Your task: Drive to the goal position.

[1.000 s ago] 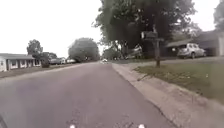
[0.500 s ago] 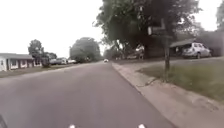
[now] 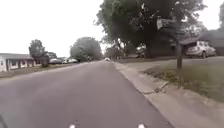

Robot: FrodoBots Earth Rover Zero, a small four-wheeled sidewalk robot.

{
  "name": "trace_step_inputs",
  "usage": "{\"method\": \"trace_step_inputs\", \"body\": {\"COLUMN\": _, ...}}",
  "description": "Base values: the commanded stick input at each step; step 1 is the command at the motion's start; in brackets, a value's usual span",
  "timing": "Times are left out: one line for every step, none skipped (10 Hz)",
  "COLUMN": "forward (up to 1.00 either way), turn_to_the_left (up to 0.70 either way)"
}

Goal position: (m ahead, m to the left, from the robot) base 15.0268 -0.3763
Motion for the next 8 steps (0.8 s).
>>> {"method": "trace_step_inputs", "body": {"forward": 1.00, "turn_to_the_left": 0.00}}
{"method": "trace_step_inputs", "body": {"forward": 1.00, "turn_to_the_left": 0.00}}
{"method": "trace_step_inputs", "body": {"forward": 1.00, "turn_to_the_left": 0.00}}
{"method": "trace_step_inputs", "body": {"forward": 1.00, "turn_to_the_left": 0.00}}
{"method": "trace_step_inputs", "body": {"forward": 1.00, "turn_to_the_left": 0.00}}
{"method": "trace_step_inputs", "body": {"forward": 1.00, "turn_to_the_left": 0.00}}
{"method": "trace_step_inputs", "body": {"forward": 1.00, "turn_to_the_left": -0.01}}
{"method": "trace_step_inputs", "body": {"forward": 1.00, "turn_to_the_left": -0.02}}
